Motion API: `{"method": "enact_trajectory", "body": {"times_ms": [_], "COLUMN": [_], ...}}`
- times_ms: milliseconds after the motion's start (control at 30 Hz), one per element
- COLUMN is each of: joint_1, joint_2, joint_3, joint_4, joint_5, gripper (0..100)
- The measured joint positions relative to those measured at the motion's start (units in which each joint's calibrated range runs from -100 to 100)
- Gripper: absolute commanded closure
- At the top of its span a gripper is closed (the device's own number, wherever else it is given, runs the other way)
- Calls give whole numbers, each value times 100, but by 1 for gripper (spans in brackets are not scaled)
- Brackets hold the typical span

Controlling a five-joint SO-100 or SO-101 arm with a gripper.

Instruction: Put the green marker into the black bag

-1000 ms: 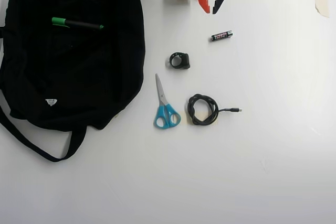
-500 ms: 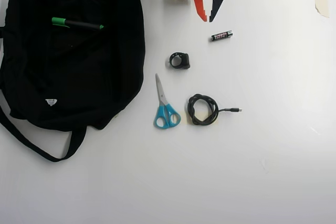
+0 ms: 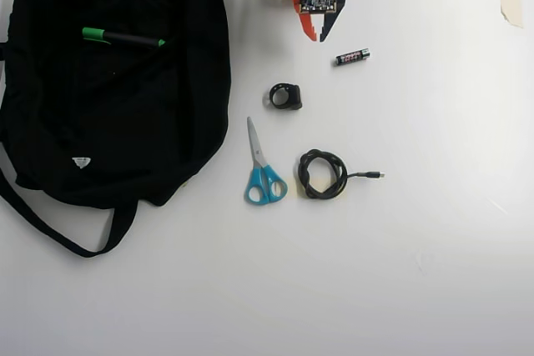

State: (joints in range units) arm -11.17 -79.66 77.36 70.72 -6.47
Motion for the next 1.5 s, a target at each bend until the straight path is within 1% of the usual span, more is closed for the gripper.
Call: {"method": "enact_trajectory", "body": {"times_ms": [200, 567, 833, 1500], "joint_1": [0, 81, 132, 220], "joint_2": [-938, -1826, -1910, -1910], "joint_3": [936, 1651, 2020, 2036], "joint_4": [-17, -94, -112, -112], "joint_5": [20, 20, 10, 5], "gripper": [98, 98, 97, 98]}}
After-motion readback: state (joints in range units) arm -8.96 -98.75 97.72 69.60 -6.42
